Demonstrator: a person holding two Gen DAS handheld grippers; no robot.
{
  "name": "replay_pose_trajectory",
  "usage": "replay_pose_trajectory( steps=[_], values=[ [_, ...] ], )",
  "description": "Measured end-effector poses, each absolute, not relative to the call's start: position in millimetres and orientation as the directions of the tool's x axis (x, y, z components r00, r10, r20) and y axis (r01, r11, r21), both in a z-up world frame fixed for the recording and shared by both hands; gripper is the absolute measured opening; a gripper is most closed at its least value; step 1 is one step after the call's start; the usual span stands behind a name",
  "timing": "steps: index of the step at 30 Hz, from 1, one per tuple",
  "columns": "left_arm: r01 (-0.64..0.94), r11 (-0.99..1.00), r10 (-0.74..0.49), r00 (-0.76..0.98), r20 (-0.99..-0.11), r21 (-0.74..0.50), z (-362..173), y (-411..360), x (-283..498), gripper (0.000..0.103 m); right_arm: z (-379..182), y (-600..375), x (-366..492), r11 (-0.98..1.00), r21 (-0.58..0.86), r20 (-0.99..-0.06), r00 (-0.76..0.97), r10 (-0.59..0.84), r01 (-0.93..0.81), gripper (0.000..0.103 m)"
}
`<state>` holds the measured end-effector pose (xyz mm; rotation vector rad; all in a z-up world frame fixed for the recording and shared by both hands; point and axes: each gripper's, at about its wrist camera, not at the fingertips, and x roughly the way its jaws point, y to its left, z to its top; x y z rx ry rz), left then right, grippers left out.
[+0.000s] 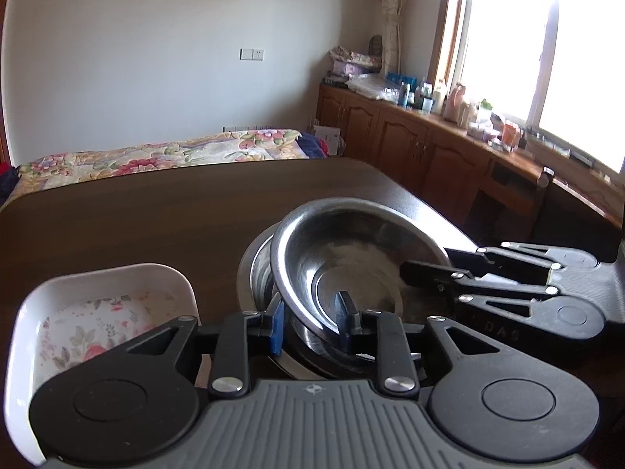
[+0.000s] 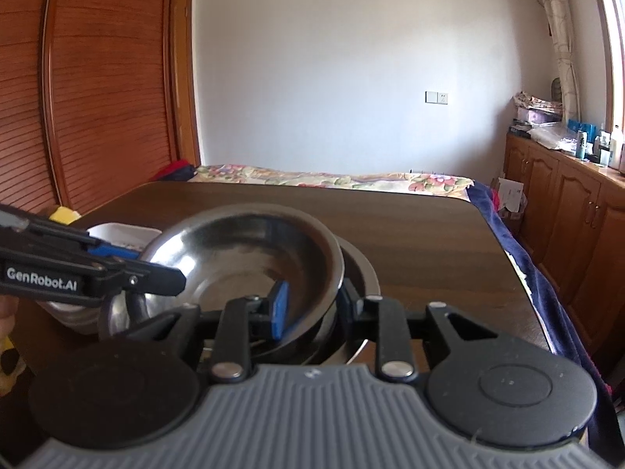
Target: Organize plates and bowls
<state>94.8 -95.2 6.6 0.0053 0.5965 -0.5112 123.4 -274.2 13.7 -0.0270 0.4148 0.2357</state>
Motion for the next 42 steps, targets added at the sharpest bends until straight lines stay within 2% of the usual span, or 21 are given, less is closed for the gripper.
replay_pose_trajectory(
  steps=[4, 7, 10, 14, 18, 20, 24, 32, 35, 42],
  values=[
    [0.456, 0.877, -0.465, 0.72, -0.516, -0.154, 3, -93, 90, 0.03, 12, -273, 120, 0.976, 0.013, -0.381, 0.902, 0.204, -0.216, 0.032],
    [0.459, 0.874, -0.469, 0.717, -0.516, -0.158, 3, -93, 88, 0.033, 12, -269, 117, 0.977, -0.014, -0.368, 0.909, 0.194, -0.214, 0.039],
    [0.457, 0.875, -0.471, 0.721, -0.508, -0.161, 7, -92, 86, 0.04, 16, -265, 112, 0.977, -0.058, -0.336, 0.925, 0.176, -0.207, 0.048],
    [0.451, 0.879, -0.466, 0.74, -0.486, -0.157, 11, -85, 80, 0.044, 22, -266, 106, 0.978, -0.061, -0.306, 0.936, 0.173, -0.201, 0.048],
    [0.444, 0.887, -0.452, 0.784, -0.426, -0.124, 14, -82, 67, 0.067, 23, -272, 100, 0.982, -0.052, -0.265, 0.951, 0.16, -0.18, 0.059],
    [0.437, 0.895, -0.437, 0.807, -0.398, -0.096, 11, -83, 63, 0.071, 21, -275, 100, 0.985, -0.043, -0.254, 0.955, 0.153, -0.17, 0.064],
    [0.4, 0.914, -0.395, 0.846, -0.357, -0.063, 3, -82, 63, 0.081, 13, -280, 107, 0.988, -0.02, -0.27, 0.952, 0.142, -0.153, 0.066],
    [0.391, 0.917, -0.392, 0.842, -0.37, -0.083, -11, -87, 66, 0.08, -4, -286, 116, 0.988, 0.059, -0.287, 0.945, 0.153, -0.142, 0.07],
    [0.394, 0.915, -0.394, 0.832, -0.39, -0.084, -13, -91, 67, 0.068, -8, -289, 117, 0.985, 0.096, -0.286, 0.944, 0.167, -0.145, 0.071],
    [0.394, 0.915, -0.391, 0.817, -0.424, -0.087, -23, -95, 67, 0.053, -13, -291, 113, 0.974, 0.143, -0.264, 0.942, 0.206, -0.173, 0.069]
  ],
)
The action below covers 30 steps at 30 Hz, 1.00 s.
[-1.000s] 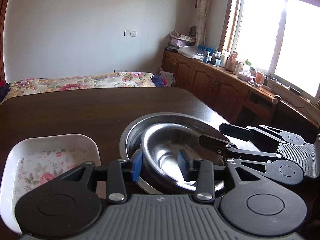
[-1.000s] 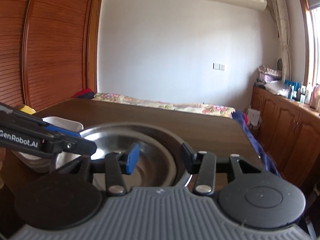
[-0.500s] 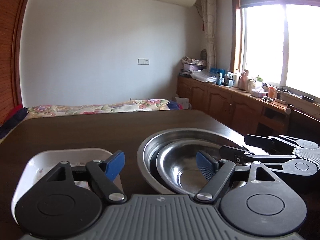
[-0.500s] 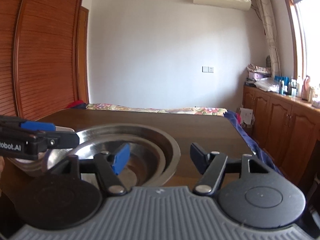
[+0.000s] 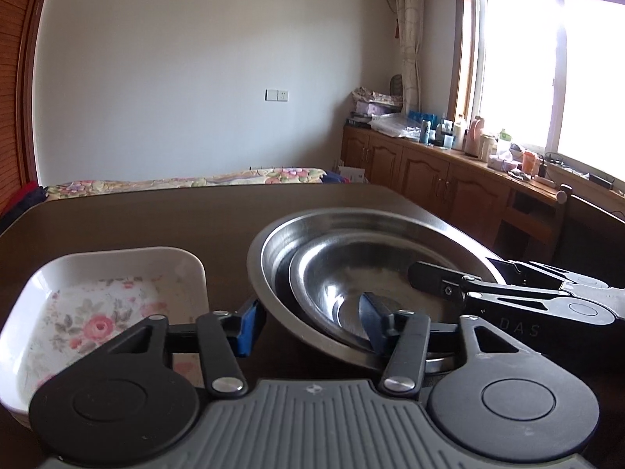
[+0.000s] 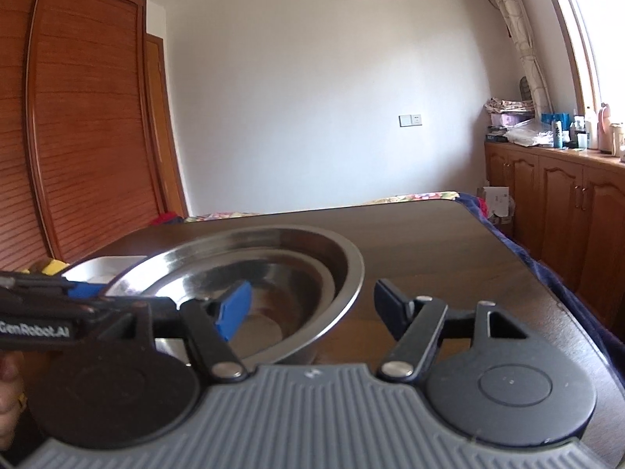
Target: Organize plates and bowls
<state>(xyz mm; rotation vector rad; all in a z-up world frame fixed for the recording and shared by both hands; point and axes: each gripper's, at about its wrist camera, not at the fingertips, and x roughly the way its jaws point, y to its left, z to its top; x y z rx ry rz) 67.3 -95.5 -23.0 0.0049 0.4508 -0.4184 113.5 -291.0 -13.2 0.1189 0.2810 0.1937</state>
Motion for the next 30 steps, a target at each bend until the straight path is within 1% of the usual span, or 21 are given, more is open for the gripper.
replay_pose_trajectory(
  steps=[3, 4, 5, 11, 19, 30],
  values=[
    [0.401, 0.912, -0.4, 0.812, -0.425, -0.091, -24, -96, 67, 0.048, -14, -290, 113, 0.973, 0.147, -0.26, 0.943, 0.21, -0.176, 0.062],
    [0.4, 0.912, -0.398, 0.814, -0.423, -0.088, -25, -95, 66, 0.047, -14, -289, 113, 0.973, 0.15, -0.259, 0.942, 0.212, -0.177, 0.058],
    [0.4, 0.913, -0.396, 0.815, -0.422, -0.085, -26, -94, 66, 0.047, -14, -289, 113, 0.972, 0.154, -0.255, 0.943, 0.212, -0.177, 0.05],
    [0.393, 0.915, -0.393, 0.817, -0.421, -0.091, -25, -92, 68, 0.047, -12, -294, 113, 0.968, 0.178, -0.253, 0.942, 0.221, -0.179, 0.042],
    [0.394, 0.916, -0.388, 0.821, -0.419, -0.078, -23, -93, 65, 0.046, -12, -297, 113, 0.963, 0.2, -0.253, 0.941, 0.226, -0.178, 0.038],
    [0.388, 0.918, -0.389, 0.839, -0.381, -0.084, -13, -83, 57, 0.046, -2, -293, 111, 0.96, 0.202, -0.229, 0.943, 0.24, -0.195, 0.038]
  ],
)
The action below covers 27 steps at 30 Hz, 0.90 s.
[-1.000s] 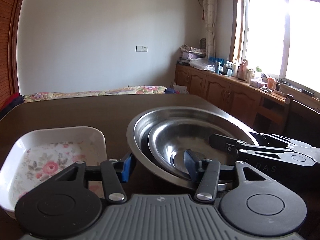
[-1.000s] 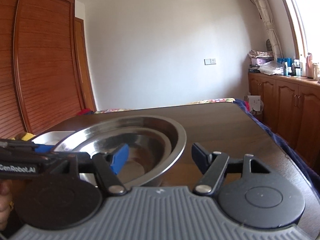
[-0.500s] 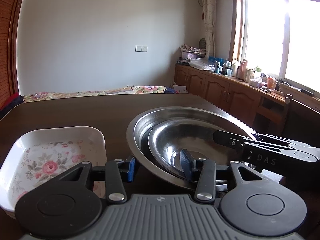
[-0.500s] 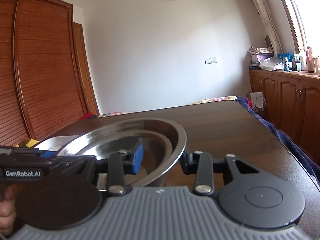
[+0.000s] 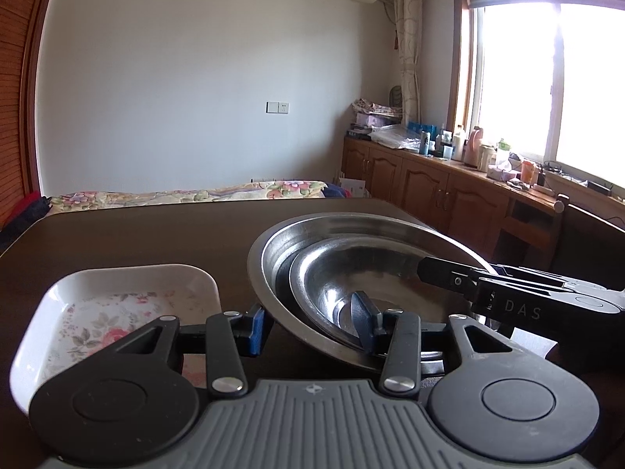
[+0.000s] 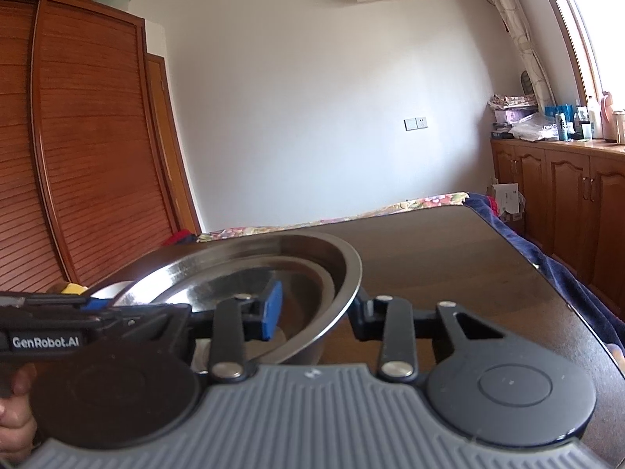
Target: Organize plates and bowls
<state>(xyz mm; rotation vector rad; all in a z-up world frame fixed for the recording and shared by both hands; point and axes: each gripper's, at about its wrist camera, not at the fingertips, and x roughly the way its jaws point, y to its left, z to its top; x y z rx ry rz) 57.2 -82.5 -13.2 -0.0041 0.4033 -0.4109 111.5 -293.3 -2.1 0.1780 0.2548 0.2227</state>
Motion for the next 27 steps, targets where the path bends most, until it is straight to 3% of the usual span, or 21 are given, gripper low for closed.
replay_pose_trajectory(
  steps=[27],
  values=[
    [0.236, 0.966, -0.259, 0.901, -0.348, -0.107, 11, 6, 47, 0.046, 20, -223, 125, 0.919, 0.143, -0.222, 0.893, 0.392, -0.368, 0.038]
  ],
)
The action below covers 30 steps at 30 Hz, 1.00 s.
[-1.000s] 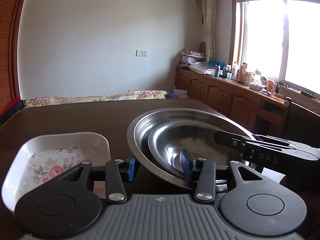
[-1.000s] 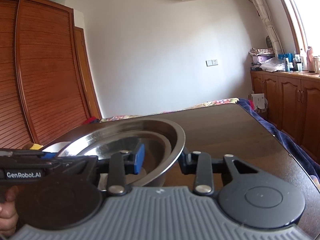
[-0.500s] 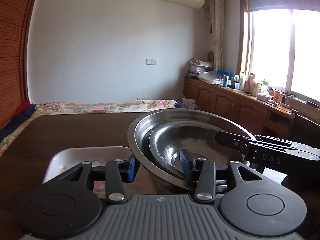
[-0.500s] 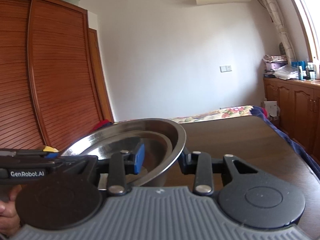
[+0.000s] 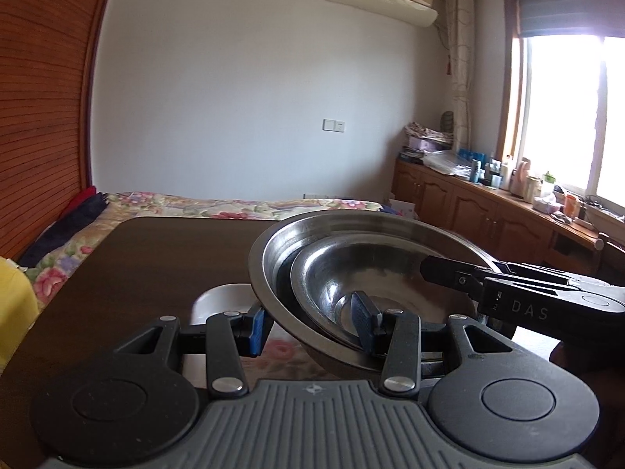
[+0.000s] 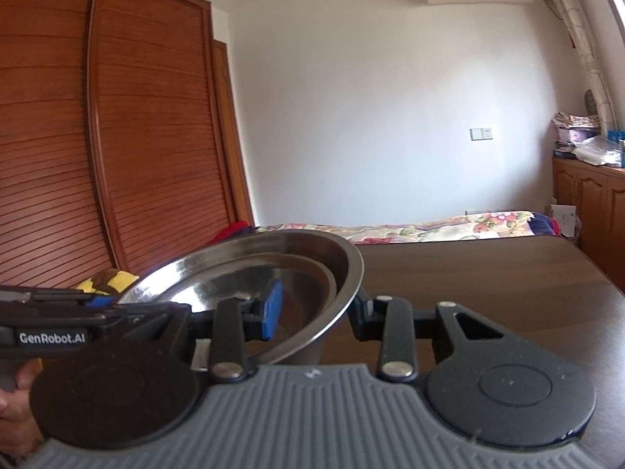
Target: Organize plates and bowls
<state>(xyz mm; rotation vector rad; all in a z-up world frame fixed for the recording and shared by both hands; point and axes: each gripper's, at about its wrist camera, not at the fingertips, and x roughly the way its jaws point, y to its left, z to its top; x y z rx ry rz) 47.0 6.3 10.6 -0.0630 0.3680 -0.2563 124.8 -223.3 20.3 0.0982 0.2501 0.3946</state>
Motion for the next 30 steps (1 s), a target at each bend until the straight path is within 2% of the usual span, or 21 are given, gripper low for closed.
replay_pose_trajectory(
  steps=[8, 19, 30],
  values=[
    [0.192, 0.976, -0.218, 0.909, -0.355, -0.107, 10, 23, 49, 0.046, 20, -203, 135, 0.902, 0.142, -0.25, 0.867, 0.432, -0.408, 0.038],
    [0.163, 0.978, -0.204, 0.889, -0.41, -0.133, -4, 40, 53, 0.046, 10, -183, 141, 0.895, 0.145, -0.297, 0.844, 0.446, -0.422, 0.038],
    [0.183, 0.975, -0.218, 0.891, -0.399, -0.125, -5, 41, 54, 0.046, 11, -179, 142, 0.899, 0.137, -0.311, 0.844, 0.437, -0.416, 0.039]
  ],
)
